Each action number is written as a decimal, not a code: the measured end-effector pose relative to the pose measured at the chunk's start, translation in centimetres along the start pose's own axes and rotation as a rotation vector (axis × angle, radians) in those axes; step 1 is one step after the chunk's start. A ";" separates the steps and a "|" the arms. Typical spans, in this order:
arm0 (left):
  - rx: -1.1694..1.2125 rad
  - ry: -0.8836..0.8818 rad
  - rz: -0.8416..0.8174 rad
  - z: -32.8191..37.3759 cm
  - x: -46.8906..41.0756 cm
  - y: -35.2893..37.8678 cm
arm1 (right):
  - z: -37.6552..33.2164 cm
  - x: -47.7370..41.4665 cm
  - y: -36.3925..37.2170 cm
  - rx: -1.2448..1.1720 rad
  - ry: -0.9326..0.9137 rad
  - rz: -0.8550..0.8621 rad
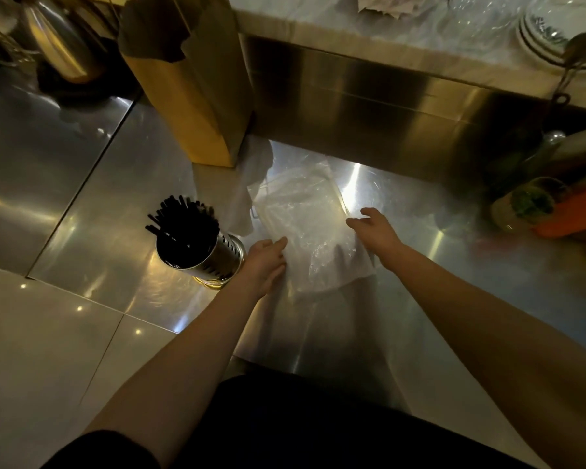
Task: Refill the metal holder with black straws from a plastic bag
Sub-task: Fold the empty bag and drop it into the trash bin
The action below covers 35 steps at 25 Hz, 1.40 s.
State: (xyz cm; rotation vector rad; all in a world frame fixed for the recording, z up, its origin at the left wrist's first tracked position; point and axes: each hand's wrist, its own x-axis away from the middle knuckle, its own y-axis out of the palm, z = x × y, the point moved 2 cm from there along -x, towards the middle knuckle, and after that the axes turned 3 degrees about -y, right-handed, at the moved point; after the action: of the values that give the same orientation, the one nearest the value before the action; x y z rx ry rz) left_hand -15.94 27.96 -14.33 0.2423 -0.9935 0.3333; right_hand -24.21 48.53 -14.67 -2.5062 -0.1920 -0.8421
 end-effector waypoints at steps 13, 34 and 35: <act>-0.077 0.108 -0.007 -0.7 -0.1 -0.1 | 1.7 1.4 -0.3 -0.205 -0.014 -0.033; -0.195 0.539 -0.314 3.9 6.8 -3.3 | -2.9 15.3 -0.6 -0.713 -0.305 0.366; -0.233 0.562 -0.299 4.0 7.0 -3.7 | -3.1 15.8 -0.2 -0.719 -0.312 0.389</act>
State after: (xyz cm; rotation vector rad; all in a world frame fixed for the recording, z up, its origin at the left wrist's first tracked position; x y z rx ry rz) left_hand -14.11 24.24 -6.40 0.0733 -0.4243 0.0037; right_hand -13.30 46.89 -2.98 -3.1687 0.5835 -0.3870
